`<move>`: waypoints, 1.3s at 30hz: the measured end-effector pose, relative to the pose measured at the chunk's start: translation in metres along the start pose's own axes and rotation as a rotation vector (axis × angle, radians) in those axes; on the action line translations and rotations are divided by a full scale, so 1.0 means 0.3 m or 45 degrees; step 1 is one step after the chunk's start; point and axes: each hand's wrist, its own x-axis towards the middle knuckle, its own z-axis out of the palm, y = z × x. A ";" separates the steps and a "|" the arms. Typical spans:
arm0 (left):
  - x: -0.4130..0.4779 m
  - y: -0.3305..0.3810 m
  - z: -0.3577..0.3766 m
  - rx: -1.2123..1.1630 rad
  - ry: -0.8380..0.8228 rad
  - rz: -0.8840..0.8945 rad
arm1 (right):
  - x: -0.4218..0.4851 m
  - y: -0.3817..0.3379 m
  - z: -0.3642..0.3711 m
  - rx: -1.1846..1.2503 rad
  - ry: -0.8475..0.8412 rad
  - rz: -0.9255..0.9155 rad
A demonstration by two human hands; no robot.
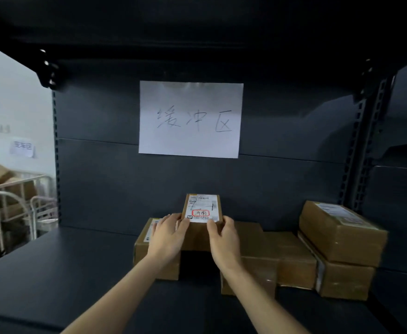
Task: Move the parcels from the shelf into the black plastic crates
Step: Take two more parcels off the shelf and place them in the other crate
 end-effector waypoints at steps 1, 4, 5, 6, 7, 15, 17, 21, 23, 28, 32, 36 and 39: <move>0.002 -0.020 -0.007 0.148 0.018 0.013 | -0.003 0.002 0.016 0.014 0.001 0.032; 0.001 -0.072 -0.012 0.372 -0.014 0.025 | -0.016 0.015 0.057 0.057 0.004 0.125; 0.000 -0.089 -0.012 0.423 -0.022 0.031 | -0.020 0.022 0.070 0.068 -0.003 0.153; -0.003 -0.104 -0.013 0.470 -0.023 0.036 | -0.024 0.033 0.085 0.071 -0.011 0.180; -0.006 -0.118 -0.014 0.510 -0.020 0.039 | -0.029 0.045 0.099 0.067 -0.022 0.203; -0.044 -0.211 0.000 0.799 -0.034 0.239 | -0.069 0.140 0.163 0.030 -0.096 0.245; -0.047 -0.221 0.006 0.860 -0.017 0.285 | -0.070 0.150 0.169 0.014 -0.107 0.232; -0.042 -0.242 0.014 0.970 -0.025 0.356 | -0.075 0.165 0.181 -0.061 -0.122 0.183; -0.039 -0.249 0.011 0.977 -0.031 0.377 | -0.072 0.168 0.184 -0.081 -0.123 0.167; -0.034 -0.271 -0.047 0.740 0.072 0.427 | -0.062 0.181 0.182 -0.050 -0.162 0.178; -0.010 -0.318 -0.138 0.501 0.256 0.285 | -0.043 0.182 0.182 0.024 -0.186 0.226; 0.018 -0.370 -0.196 0.156 0.244 -0.101 | -0.016 0.180 0.190 0.049 -0.189 0.248; 0.037 -0.406 -0.199 -0.049 0.124 -0.272 | 0.001 0.179 0.202 0.045 -0.203 0.255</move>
